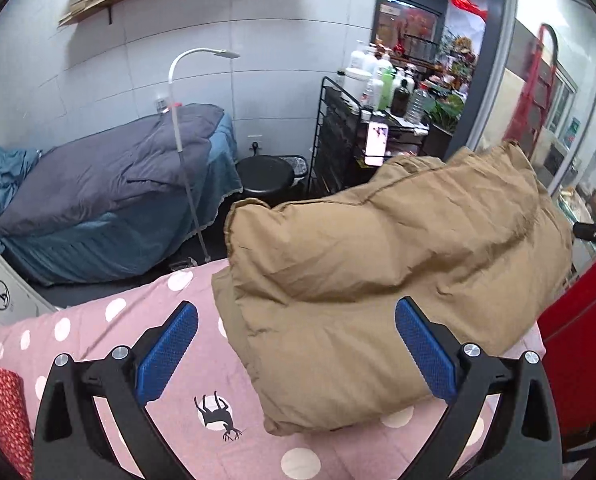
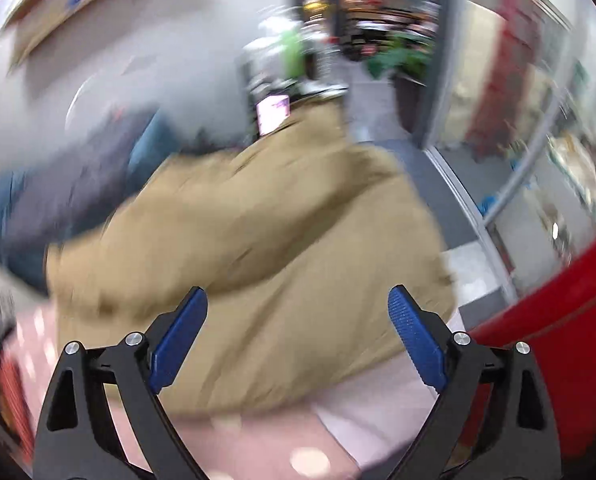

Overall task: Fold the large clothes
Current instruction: 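Lower the folded jacket onto the bed and open both tools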

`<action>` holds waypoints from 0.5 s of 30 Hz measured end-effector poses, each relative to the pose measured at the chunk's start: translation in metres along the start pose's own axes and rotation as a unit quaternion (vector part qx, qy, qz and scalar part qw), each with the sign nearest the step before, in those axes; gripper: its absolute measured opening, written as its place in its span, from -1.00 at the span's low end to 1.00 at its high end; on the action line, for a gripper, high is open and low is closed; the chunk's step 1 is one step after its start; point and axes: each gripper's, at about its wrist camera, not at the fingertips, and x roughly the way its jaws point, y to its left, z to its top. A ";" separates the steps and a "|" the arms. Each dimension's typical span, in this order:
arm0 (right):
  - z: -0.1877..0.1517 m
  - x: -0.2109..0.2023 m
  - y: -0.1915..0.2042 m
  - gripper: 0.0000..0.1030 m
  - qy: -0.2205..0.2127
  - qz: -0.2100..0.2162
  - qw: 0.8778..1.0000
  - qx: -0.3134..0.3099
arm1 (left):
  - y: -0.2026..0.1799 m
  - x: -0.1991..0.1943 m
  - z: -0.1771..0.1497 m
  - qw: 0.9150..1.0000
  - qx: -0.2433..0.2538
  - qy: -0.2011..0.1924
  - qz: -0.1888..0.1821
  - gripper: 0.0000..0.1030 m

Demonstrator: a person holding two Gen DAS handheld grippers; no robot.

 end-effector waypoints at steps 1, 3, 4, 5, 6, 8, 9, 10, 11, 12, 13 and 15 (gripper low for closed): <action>-0.006 -0.005 0.019 0.76 0.004 -0.005 1.000 -0.027 | -0.007 -0.002 -0.001 1.000 0.007 0.003 -0.004 0.88; -0.017 -0.011 0.044 0.76 0.013 0.001 0.998 -0.054 | -0.019 -0.005 -0.003 1.000 0.012 0.011 -0.018 0.88; -0.022 -0.014 0.056 0.76 0.020 0.003 0.998 -0.065 | -0.024 -0.007 -0.005 1.000 0.014 0.015 -0.018 0.88; -0.025 -0.017 0.063 0.76 0.026 0.001 0.997 -0.073 | -0.028 -0.008 -0.006 1.000 0.016 0.019 -0.017 0.88; -0.030 -0.019 0.073 0.76 0.033 -0.007 0.996 -0.084 | -0.034 -0.008 -0.007 0.999 0.021 0.023 -0.015 0.88; -0.034 -0.021 0.088 0.76 0.041 -0.036 0.993 -0.104 | -0.045 -0.010 -0.010 0.999 0.033 0.028 -0.013 0.88; -0.036 -0.020 0.095 0.76 0.044 -0.050 0.991 -0.113 | -0.049 -0.010 -0.012 0.999 0.038 0.032 -0.011 0.88; -0.039 -0.019 0.101 0.76 0.051 -0.068 0.988 -0.126 | -0.055 -0.008 -0.012 0.998 0.041 0.042 -0.004 0.88; -0.045 -0.021 0.104 0.76 0.055 -0.075 0.987 -0.131 | -0.058 -0.007 -0.013 0.998 0.041 0.050 -0.003 0.88; -0.047 -0.020 0.105 0.76 0.061 -0.081 0.986 -0.135 | -0.061 -0.006 -0.014 0.998 0.041 0.055 -0.008 0.88; -0.047 -0.020 0.105 0.76 0.061 -0.081 0.986 -0.135 | -0.064 -0.006 -0.015 0.997 0.041 0.059 -0.015 0.88; -0.049 -0.017 0.105 0.76 0.067 -0.080 0.985 -0.135 | -0.070 -0.006 -0.017 0.997 0.049 0.060 -0.010 0.88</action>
